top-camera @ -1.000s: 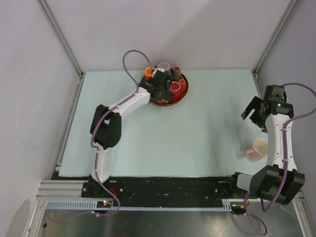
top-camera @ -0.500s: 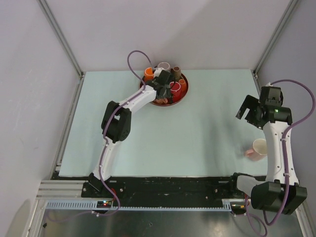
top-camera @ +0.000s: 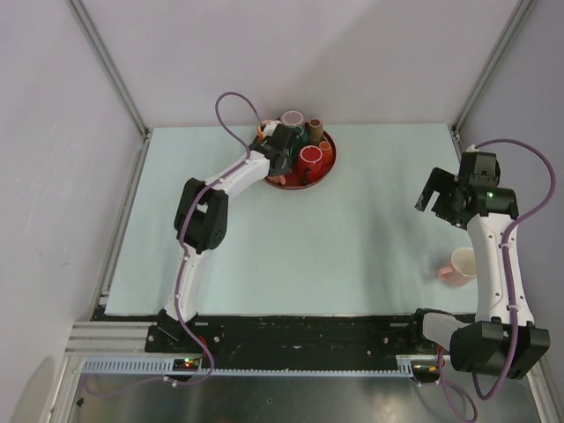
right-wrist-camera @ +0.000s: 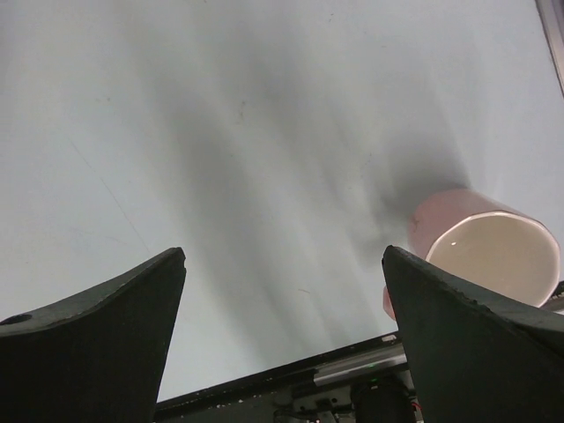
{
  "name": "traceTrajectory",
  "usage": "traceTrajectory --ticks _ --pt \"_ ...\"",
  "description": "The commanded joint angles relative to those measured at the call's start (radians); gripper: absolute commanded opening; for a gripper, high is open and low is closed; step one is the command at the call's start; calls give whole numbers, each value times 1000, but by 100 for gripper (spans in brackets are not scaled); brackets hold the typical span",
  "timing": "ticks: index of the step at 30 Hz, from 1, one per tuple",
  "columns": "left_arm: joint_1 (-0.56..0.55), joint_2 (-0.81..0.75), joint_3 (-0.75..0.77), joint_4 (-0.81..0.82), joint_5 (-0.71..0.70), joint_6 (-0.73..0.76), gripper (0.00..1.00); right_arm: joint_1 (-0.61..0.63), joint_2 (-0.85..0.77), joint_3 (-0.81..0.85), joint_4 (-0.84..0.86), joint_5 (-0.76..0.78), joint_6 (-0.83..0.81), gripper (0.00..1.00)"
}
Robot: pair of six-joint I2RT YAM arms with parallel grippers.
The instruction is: Turn the mug right side up
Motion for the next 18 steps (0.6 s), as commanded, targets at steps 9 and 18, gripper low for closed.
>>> traceTrajectory --ticks 9,18 --pt "35 -37 -90 -40 71 40 7 23 10 51 35 -29 -7 99" --pt "37 -61 -109 -38 105 77 1 41 13 51 45 -36 -7 100"
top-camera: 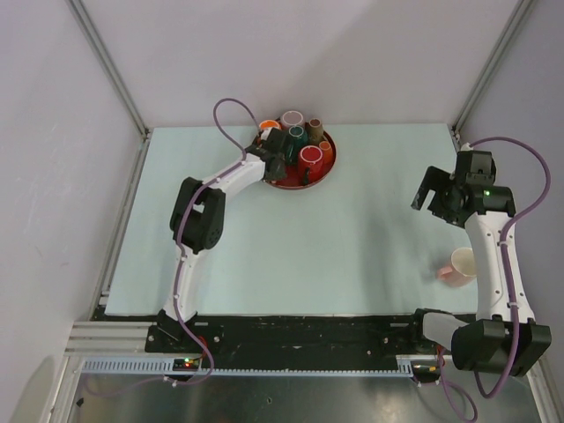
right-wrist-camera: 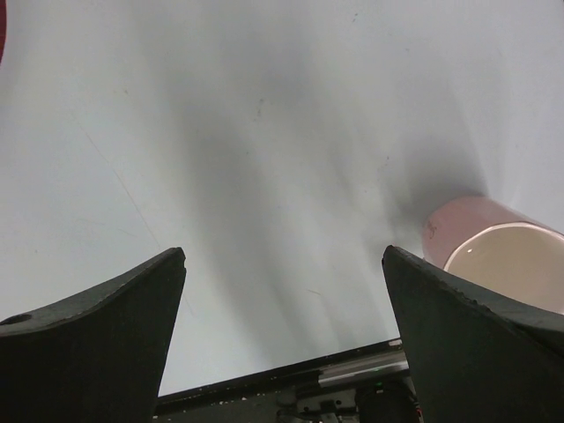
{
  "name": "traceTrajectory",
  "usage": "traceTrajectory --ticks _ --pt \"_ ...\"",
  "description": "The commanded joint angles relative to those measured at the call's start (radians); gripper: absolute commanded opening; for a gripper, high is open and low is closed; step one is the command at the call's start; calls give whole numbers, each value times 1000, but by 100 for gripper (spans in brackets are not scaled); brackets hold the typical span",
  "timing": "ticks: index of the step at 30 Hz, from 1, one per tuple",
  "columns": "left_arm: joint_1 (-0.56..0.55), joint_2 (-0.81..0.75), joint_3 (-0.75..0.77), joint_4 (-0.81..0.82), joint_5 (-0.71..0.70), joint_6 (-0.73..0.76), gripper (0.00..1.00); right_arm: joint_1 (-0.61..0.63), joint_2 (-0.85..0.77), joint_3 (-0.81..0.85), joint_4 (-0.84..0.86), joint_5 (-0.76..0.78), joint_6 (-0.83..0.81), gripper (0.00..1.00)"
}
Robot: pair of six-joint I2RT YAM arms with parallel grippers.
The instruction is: Turn the mug right side up
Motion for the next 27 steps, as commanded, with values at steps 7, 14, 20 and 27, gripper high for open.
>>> traceTrajectory --ticks 7,14,20,27 --pt "13 -51 -18 -55 5 91 0 19 -4 49 38 -12 -7 99" --pt "52 -199 45 -35 126 227 0 80 -21 67 88 -104 26 100" --pt "86 -398 58 -51 344 334 0 252 -36 69 372 -301 185 99" --pt "87 -541 138 -169 847 280 0 473 76 58 1071 -516 456 99"
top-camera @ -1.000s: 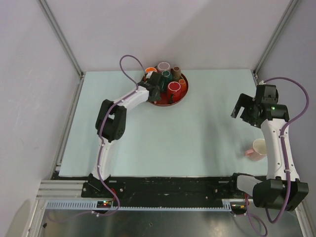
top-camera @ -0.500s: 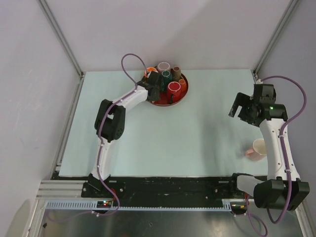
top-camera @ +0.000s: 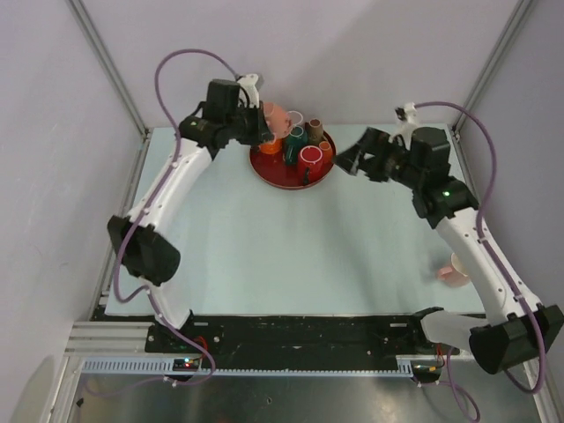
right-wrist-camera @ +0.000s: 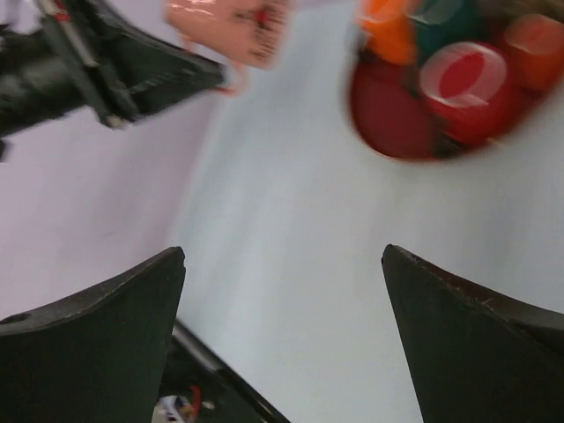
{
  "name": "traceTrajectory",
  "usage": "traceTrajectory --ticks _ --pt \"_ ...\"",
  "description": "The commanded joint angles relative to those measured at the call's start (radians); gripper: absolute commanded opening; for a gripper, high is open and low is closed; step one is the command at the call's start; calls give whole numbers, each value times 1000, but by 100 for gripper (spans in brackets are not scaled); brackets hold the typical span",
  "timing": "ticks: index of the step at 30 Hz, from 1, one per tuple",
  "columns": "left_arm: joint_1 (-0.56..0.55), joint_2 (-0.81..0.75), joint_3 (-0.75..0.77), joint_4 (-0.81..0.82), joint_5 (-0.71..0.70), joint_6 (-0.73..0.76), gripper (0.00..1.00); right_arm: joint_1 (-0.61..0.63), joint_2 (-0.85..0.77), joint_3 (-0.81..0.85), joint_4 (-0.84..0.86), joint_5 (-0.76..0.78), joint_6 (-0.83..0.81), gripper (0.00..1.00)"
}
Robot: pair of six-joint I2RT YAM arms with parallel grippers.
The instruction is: Turn the mug right side up
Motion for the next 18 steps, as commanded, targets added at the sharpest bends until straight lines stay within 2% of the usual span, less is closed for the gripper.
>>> traceTrajectory --ticks 1,5,11,14,15,17,18 --pt "-17 -111 111 -41 403 -42 0 78 76 33 595 -162 244 99" --pt "-22 -127 187 -53 534 -129 0 85 155 40 805 -166 385 99" --pt "-44 -126 210 -55 636 -194 0 78 220 65 939 -193 499 99" --pt "-58 -122 215 -55 653 -197 0 79 251 80 993 -215 553 95" --pt "-64 -120 215 -54 659 -197 0 80 263 84 1012 -223 568 91" --pt "-73 -116 215 -55 666 -198 0 80 281 91 1043 -238 600 75" --pt "-75 -114 211 -55 666 -200 0 79 287 92 1054 -244 614 54"
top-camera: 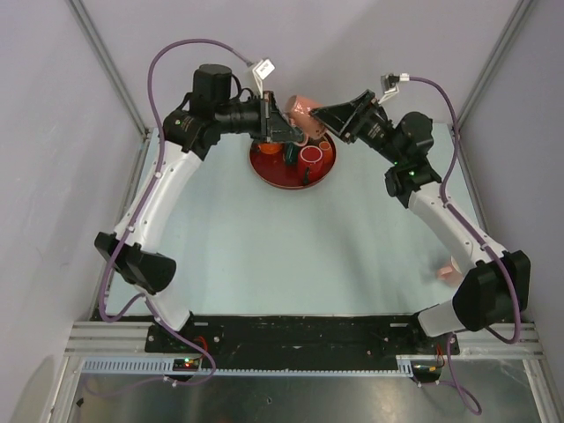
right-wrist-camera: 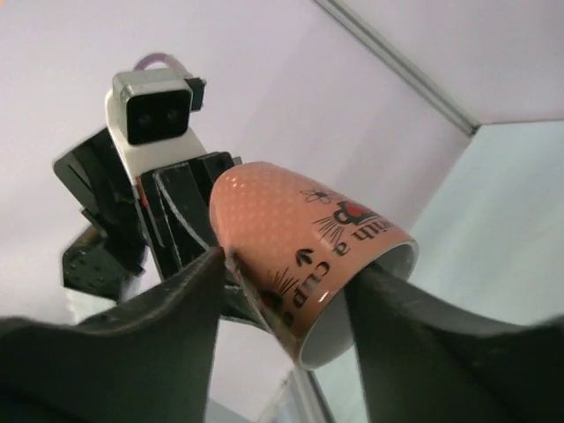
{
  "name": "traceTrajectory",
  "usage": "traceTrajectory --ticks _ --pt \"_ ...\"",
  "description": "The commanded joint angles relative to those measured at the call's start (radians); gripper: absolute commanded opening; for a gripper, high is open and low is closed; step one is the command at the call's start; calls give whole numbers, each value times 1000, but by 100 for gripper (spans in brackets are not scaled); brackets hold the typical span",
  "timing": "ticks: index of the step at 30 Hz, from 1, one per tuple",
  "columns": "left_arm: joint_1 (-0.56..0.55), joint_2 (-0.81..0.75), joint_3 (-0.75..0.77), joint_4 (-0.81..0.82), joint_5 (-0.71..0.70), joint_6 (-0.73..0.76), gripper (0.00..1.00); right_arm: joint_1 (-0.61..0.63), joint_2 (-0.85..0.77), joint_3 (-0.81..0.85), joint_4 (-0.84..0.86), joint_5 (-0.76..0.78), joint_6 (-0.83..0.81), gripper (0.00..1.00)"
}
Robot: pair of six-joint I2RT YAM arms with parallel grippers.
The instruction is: Turn the mug right side up
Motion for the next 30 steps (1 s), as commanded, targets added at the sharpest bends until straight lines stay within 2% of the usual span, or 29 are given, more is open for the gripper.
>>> traceTrajectory --ticks 1,2,3,4,6,7,8,9,12,14,16,19,24,30 --pt "-22 -16 32 28 81 -28 0 -4 25 60 169 -52 111 35" --pt "-21 -18 24 28 74 -20 0 -8 21 59 138 -53 108 18" --pt "-17 -18 15 28 61 -10 0 -17 9 59 104 -48 97 9" --pt "-13 -20 -2 28 45 6 7 -23 -8 59 23 -38 59 4" --pt "3 -30 -48 27 -31 41 62 -40 -79 60 -178 31 -50 1" --pt "13 -34 -71 24 -96 62 81 -50 -111 65 -283 98 -117 1" --pt "23 -40 -100 19 -158 96 90 -56 -147 73 -442 157 -172 0" --pt "32 -45 -123 10 -247 123 95 -60 -172 91 -579 254 -242 0" --pt "45 -54 -193 -3 -501 224 99 -59 -228 129 -984 546 -386 0" --pt "46 -55 -227 -6 -603 270 100 -58 -242 136 -1192 687 -426 0" --pt "47 -49 -250 -6 -658 292 100 -59 -242 122 -1360 778 -438 0" --pt "47 -36 -269 -6 -691 299 100 -62 -231 53 -1532 828 -414 0" --pt "47 -23 -280 -4 -699 295 100 -76 -245 -156 -1558 810 -341 0" --pt "46 -27 -286 -1 -717 293 100 -131 -238 -344 -1407 765 -295 0"
